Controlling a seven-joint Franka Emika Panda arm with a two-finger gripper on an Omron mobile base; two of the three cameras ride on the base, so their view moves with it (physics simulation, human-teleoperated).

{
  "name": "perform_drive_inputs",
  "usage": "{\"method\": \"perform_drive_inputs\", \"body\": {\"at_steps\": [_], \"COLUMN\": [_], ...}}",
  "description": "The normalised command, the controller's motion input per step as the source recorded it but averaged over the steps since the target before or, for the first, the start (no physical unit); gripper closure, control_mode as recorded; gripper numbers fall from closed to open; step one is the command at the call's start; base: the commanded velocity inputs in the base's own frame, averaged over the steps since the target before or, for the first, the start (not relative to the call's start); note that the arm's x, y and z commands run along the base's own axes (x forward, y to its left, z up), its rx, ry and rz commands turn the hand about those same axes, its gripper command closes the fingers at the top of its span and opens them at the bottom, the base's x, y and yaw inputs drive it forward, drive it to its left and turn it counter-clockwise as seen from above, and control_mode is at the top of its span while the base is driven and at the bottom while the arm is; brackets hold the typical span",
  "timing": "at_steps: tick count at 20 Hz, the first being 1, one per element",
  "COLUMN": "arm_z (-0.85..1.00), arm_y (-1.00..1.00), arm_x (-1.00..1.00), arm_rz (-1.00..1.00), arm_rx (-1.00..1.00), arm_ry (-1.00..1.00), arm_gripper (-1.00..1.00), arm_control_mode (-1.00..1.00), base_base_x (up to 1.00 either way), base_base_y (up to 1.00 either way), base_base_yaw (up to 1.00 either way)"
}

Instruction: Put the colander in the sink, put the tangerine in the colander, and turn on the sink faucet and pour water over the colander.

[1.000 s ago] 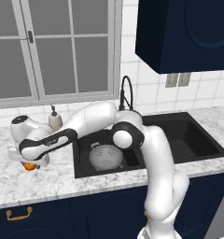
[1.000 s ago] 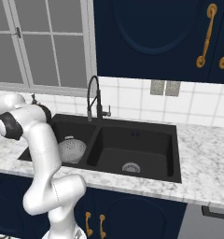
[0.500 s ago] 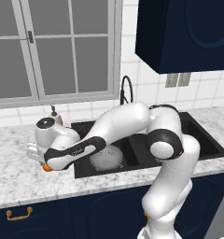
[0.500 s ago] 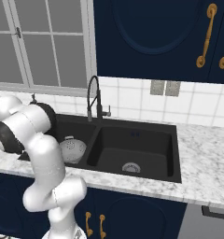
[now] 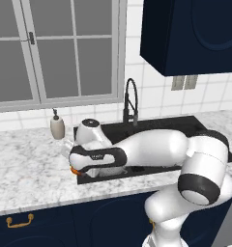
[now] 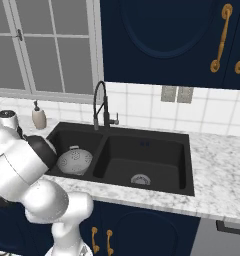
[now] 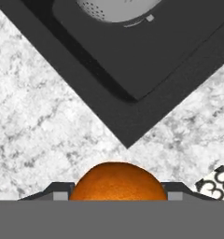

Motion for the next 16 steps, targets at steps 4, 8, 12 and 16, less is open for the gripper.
{"method": "perform_drive_inputs", "body": {"at_steps": [4,8,12,16], "arm_z": [0.03,0.06,0.0,0.0], "arm_y": [-0.55,-0.5,-0.47,-0.4], "arm_x": [0.31,0.46,0.49,0.62], "arm_rz": [-0.38,-0.37,-0.1,0.0], "arm_rx": [-0.05,-0.1,-0.26,-0.25], "arm_ry": [0.3,0.31,0.12,0.09], "arm_gripper": [1.0,1.0,1.0,1.0], "arm_control_mode": [-1.0,-1.0,-1.0,-1.0], "base_base_x": [0.0,0.0,0.0,0.0], "base_base_y": [0.0,0.0,0.0,0.0], "base_base_yaw": [0.0,0.0,0.0,0.0]}}
